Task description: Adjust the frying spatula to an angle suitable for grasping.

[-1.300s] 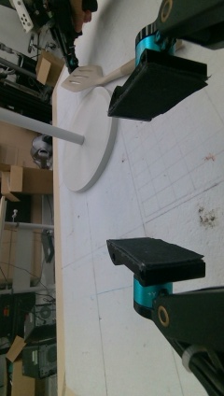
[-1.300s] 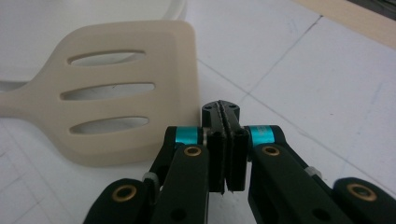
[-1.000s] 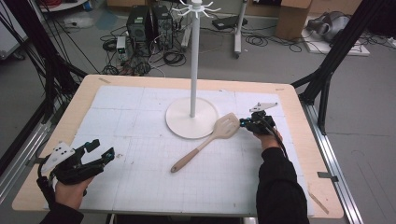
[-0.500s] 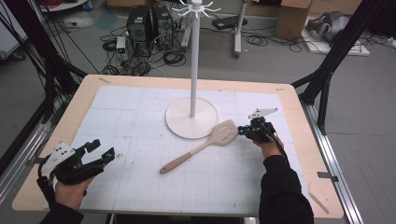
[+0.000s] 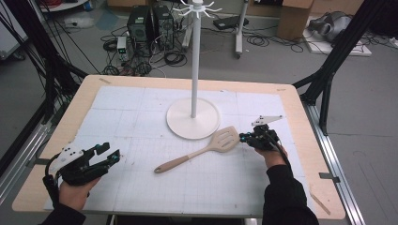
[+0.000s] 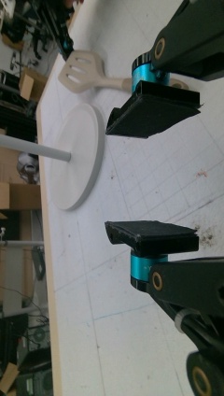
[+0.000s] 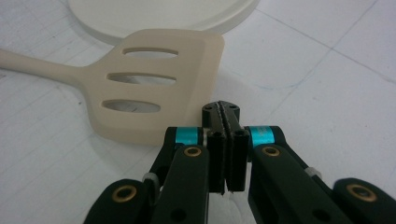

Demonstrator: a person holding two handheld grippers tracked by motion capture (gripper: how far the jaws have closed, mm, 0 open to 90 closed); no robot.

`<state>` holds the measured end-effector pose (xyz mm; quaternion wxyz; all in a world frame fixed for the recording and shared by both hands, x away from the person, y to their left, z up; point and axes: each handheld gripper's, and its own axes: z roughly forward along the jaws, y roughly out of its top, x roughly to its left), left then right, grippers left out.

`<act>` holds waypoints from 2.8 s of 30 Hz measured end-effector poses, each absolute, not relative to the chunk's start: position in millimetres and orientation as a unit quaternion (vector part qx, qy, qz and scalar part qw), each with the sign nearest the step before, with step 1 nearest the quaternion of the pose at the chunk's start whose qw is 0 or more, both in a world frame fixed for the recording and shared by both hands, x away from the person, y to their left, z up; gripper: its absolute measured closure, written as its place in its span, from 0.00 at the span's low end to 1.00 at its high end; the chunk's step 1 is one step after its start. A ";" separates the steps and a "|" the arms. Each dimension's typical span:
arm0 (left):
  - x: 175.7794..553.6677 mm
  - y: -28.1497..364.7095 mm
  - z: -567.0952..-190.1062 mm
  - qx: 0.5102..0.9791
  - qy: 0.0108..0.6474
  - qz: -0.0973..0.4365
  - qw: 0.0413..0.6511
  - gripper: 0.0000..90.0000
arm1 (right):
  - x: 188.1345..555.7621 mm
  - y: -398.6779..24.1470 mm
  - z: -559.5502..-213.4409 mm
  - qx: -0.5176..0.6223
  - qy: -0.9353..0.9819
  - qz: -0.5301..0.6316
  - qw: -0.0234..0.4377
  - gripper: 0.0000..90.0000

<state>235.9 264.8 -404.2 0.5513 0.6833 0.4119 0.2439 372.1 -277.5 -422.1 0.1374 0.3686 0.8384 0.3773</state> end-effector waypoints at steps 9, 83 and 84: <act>240.1 244.4 -407.9 0.727 0.377 0.209 0.534 0.77 | 358.6 -278.7 -425.3 0.381 0.832 0.382 0.132 0.99; 273.0 181.0 -440.3 0.810 0.370 0.138 0.434 0.93 | 352.5 -267.7 -409.2 0.382 0.827 0.380 0.163 0.99; 273.5 181.5 -440.1 0.811 0.370 0.137 0.432 0.93 | 350.5 -268.7 -409.0 0.383 0.826 0.381 0.159 0.99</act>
